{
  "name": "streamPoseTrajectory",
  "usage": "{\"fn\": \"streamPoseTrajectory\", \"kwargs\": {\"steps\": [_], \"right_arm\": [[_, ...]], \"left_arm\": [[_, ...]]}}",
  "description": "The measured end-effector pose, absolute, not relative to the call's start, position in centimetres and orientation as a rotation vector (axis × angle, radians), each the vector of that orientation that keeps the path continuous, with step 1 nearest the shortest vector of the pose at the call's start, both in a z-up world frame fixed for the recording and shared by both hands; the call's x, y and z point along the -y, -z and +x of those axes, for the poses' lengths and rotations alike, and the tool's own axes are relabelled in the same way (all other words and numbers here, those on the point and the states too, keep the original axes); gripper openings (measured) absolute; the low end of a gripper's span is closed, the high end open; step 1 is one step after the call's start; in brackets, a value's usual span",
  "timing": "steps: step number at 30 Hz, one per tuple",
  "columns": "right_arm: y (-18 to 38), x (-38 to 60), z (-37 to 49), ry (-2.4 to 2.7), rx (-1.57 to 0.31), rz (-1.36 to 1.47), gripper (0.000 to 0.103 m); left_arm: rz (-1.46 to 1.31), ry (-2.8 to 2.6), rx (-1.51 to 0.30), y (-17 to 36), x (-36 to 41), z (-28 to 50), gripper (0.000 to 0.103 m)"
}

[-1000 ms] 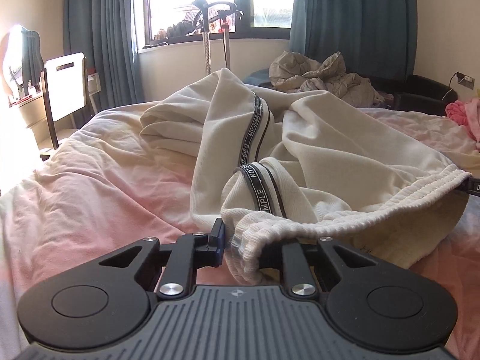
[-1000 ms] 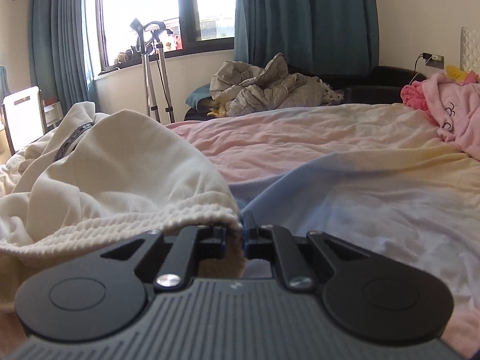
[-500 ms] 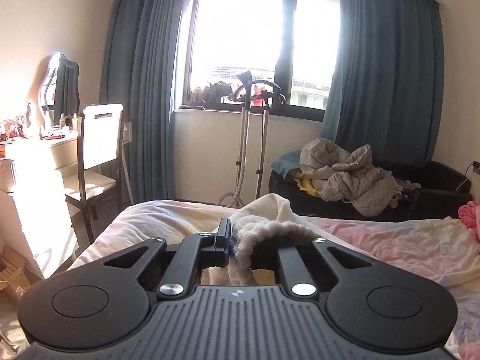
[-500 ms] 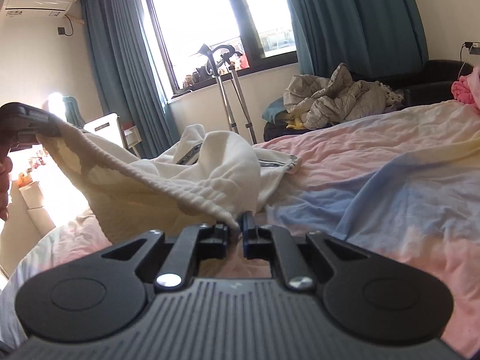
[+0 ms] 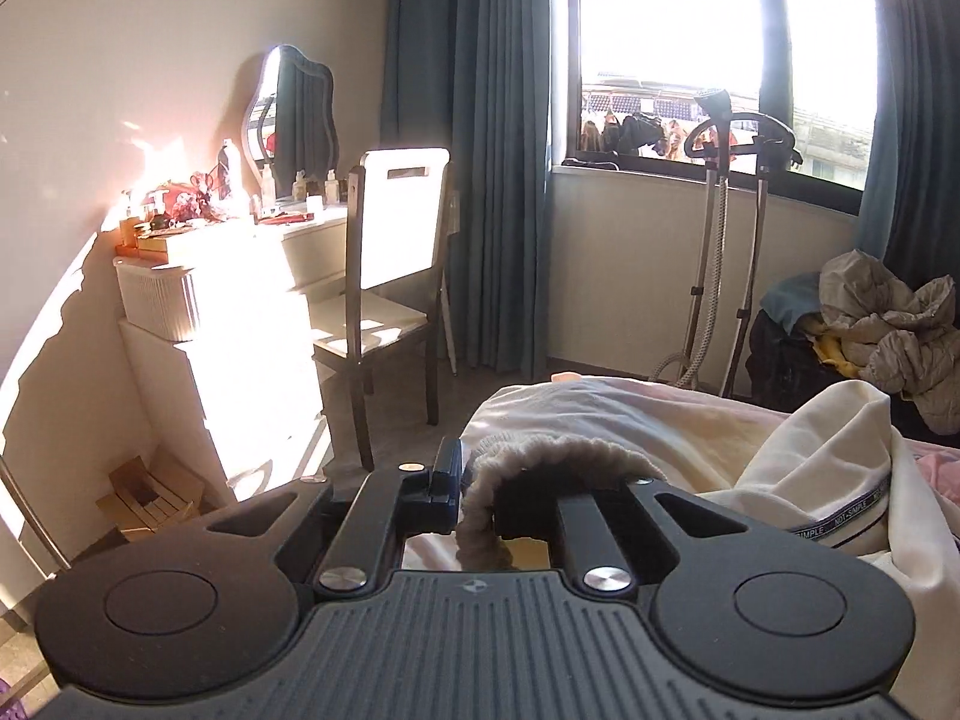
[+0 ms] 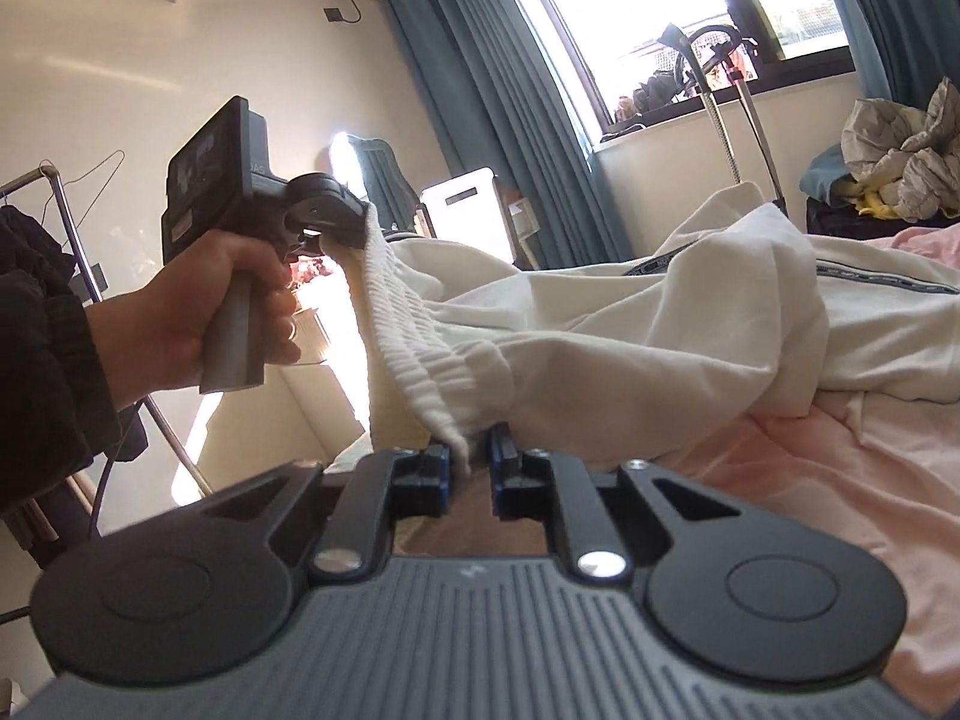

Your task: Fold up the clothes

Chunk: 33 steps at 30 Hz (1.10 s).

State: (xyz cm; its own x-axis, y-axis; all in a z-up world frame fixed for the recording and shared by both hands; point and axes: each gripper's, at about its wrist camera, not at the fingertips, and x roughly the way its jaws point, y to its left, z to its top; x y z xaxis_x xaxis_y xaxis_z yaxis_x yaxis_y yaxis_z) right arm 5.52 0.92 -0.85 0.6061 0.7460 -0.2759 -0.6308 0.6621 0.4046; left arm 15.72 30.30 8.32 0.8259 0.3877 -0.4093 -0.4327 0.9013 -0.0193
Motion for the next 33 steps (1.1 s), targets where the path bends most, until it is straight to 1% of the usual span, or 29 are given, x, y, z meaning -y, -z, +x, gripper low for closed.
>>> {"fn": "streamPoseTrajectory", "kwargs": {"steps": [3,8,9,11,12,13,14,15,16,17,18,20,22,25,28,33], "right_arm": [[4.0,-3.2,7.2,-0.825,-0.528,0.249,0.014],[6.7,-3.5,8.9,-0.863,-0.582,0.284,0.014],[6.4,-3.4,8.8,-0.861,-0.579,0.276,0.014],[6.0,-3.3,8.7,-0.856,-0.571,0.261,0.017],[5.7,-3.2,8.6,-0.854,-0.567,0.253,0.019],[5.5,-3.2,8.5,-0.852,-0.564,0.246,0.02],[5.3,-3.1,8.4,-0.849,-0.56,0.238,0.025],[5.0,-3.1,8.3,-0.847,-0.556,0.231,0.033],[4.8,-3.0,8.2,-0.845,-0.552,0.223,0.038],[4.6,-3.0,8.1,-0.842,-0.548,0.215,0.048],[4.3,-2.7,7.9,-0.841,-0.544,0.207,0.054],[3.8,-1.9,7.0,-0.84,-0.532,0.188,0.054],[2.9,-1.0,6.1,-0.826,-0.508,0.157,0.054],[1.3,1.3,4.6,-0.787,-0.487,0.12,0.055],[-0.2,5.1,3.0,-0.747,-0.472,0.122,0.056],[-1.7,10.8,2.0,-0.628,-0.465,0.09,0.056]], "left_arm": [[-0.159,-0.475,-0.448,-5.7,-32.8,16.4,0.012],[-0.237,-0.538,-0.509,-1.2,-37.0,17.4,0.013],[-0.247,-0.546,-0.517,-0.6,-37.6,17.5,0.014],[-0.24,-0.542,-0.511,-0.6,-37.9,16.9,0.02],[-0.231,-0.551,-0.514,-0.6,-37.9,16.6,0.031],[-0.225,-0.56,-0.518,-0.8,-37.8,16.1,0.045],[-0.219,-0.57,-0.521,-1.0,-37.8,15.7,0.051],[-0.213,-0.579,-0.524,-1.2,-37.7,15.2,0.058],[-0.207,-0.587,-0.528,-1.3,-37.6,14.7,0.066],[-0.197,-0.588,-0.533,-1.6,-37.3,13.9,0.071],[-0.18,-0.584,-0.538,-1.9,-37.1,13.2,0.078],[-0.149,-0.574,-0.543,-2.4,-36.5,11.6,0.079],[-0.125,-0.551,-0.528,-3.2,-35.7,9.8,0.084],[-0.1,-0.498,-0.509,-4.3,-34.2,7.2,0.086],[-0.073,-0.43,-0.484,-5.0,-31.6,4.7,0.087],[-0.059,-0.326,-0.443,-5.7,-26.4,2.9,0.087]]}}
